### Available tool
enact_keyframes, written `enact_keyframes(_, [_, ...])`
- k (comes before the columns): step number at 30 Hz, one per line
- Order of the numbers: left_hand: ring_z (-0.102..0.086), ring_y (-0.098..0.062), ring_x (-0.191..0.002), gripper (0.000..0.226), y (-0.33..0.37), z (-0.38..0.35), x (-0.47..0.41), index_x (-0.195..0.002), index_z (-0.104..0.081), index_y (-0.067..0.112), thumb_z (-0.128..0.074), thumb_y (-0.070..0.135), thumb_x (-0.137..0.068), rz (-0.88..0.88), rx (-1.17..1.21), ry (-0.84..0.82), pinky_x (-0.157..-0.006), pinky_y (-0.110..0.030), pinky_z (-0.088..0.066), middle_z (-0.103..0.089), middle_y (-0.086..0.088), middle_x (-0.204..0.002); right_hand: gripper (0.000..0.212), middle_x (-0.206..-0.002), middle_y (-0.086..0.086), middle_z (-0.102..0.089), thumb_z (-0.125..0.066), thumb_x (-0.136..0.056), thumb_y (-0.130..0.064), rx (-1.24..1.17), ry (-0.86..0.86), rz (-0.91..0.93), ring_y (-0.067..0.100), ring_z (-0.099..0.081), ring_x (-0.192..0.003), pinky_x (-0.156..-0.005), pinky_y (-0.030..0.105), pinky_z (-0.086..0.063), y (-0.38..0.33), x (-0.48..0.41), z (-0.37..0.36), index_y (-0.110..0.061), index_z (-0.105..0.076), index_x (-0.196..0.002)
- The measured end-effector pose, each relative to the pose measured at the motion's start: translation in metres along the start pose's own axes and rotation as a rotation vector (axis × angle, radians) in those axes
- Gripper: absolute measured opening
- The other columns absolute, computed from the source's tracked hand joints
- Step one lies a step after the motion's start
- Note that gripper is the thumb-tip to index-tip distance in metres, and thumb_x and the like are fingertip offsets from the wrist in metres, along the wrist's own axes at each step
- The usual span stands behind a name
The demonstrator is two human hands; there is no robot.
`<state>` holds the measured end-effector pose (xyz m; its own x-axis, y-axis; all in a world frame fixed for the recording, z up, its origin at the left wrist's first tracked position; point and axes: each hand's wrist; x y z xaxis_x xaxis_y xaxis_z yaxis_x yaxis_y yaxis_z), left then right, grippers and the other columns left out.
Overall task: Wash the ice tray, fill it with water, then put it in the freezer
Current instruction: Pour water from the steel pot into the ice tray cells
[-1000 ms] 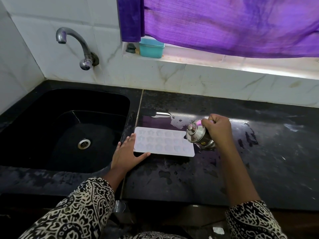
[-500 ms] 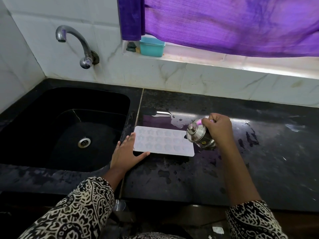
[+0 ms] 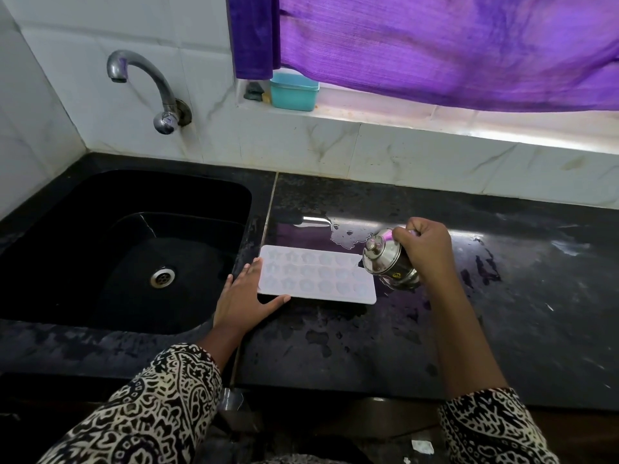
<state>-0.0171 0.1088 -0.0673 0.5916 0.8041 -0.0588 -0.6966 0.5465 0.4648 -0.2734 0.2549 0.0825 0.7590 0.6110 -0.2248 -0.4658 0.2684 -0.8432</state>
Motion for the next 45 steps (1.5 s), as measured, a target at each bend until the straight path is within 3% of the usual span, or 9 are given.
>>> enact_keyframes(18, [-0.015,-0.012,-0.147,0.115,-0.002,-0.001,-0.001,-0.154,-0.012,0.021,-0.028,0.089,-0.063,0.002,0.0,0.0,-0.119,-0.038,-0.008,-0.021,0.005,-0.159,0.041,-0.048,-0.006,-0.032,-0.065,-0.073,-0.008,-0.084,0.003,-0.002,0.012,-0.028,-0.05,-0.053,0.027,-0.027,0.0,-0.002,-0.001,-0.021,-0.033,-0.05])
enact_keyframes(23, [-0.016,-0.012,-0.147,0.115,-0.001,-0.001,-0.001,-0.154,-0.012,0.02,-0.028,0.089,-0.063,0.0,-0.002,0.002,-0.119,-0.039,-0.008,-0.021,0.004,-0.159,0.04,-0.05,-0.003,-0.032,-0.066,-0.074,-0.009,-0.126,0.024,-0.058,0.011,-0.027,-0.049,-0.05,0.025,-0.026,0.003,-0.001,0.001,-0.019,-0.035,-0.052])
enact_keyframes(29, [-0.017,-0.012,-0.147,0.116,-0.001,-0.001,-0.001,-0.154,-0.013,0.02,-0.028,0.089,-0.062,0.002,-0.011,0.01,-0.119,-0.039,-0.009,-0.022,0.004,-0.159,0.035,-0.046,-0.006,-0.042,-0.064,-0.076,-0.005,-0.317,0.121,-0.224,0.01,-0.036,-0.047,-0.049,0.024,-0.035,0.012,0.002,0.005,-0.018,-0.041,-0.052])
enact_keyframes(32, [-0.016,-0.013,-0.147,0.116,-0.001,-0.001,0.0,-0.154,-0.012,0.019,-0.028,0.089,-0.063,0.002,-0.002,0.015,-0.119,-0.038,-0.008,-0.021,0.002,-0.159,0.036,-0.039,-0.011,-0.04,-0.062,-0.075,-0.001,-0.41,0.166,-0.284,0.007,-0.035,-0.042,-0.043,0.019,-0.032,0.018,0.003,0.008,-0.017,-0.041,-0.051])
enact_keyframes(38, [-0.014,-0.012,-0.147,0.104,0.002,0.0,0.001,-0.154,-0.01,0.019,-0.046,0.078,-0.076,0.007,-0.018,0.016,-0.119,-0.037,-0.006,-0.019,0.003,-0.16,0.032,-0.041,-0.008,-0.039,-0.063,-0.073,-0.002,-0.384,0.186,-0.296,0.01,-0.033,-0.044,-0.045,0.02,-0.031,0.027,0.008,0.016,-0.014,-0.044,-0.052])
enact_keyframes(45, [-0.014,-0.01,-0.147,0.103,0.001,-0.001,0.001,-0.154,-0.011,0.02,-0.048,0.076,-0.077,0.014,-0.003,0.026,-0.119,-0.036,-0.006,-0.019,0.005,-0.16,0.035,-0.048,-0.001,-0.039,-0.064,-0.076,-0.004,-0.338,0.18,-0.277,0.013,-0.033,-0.047,-0.05,0.025,-0.032,0.029,0.015,0.018,-0.016,-0.042,-0.051])
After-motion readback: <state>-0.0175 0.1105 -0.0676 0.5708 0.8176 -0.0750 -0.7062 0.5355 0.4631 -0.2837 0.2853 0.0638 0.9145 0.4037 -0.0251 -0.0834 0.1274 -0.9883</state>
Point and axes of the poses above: each hand's wrist, its own x-axis away from the middle knuckle, its own z-axis out of the back of the hand, y = z × x
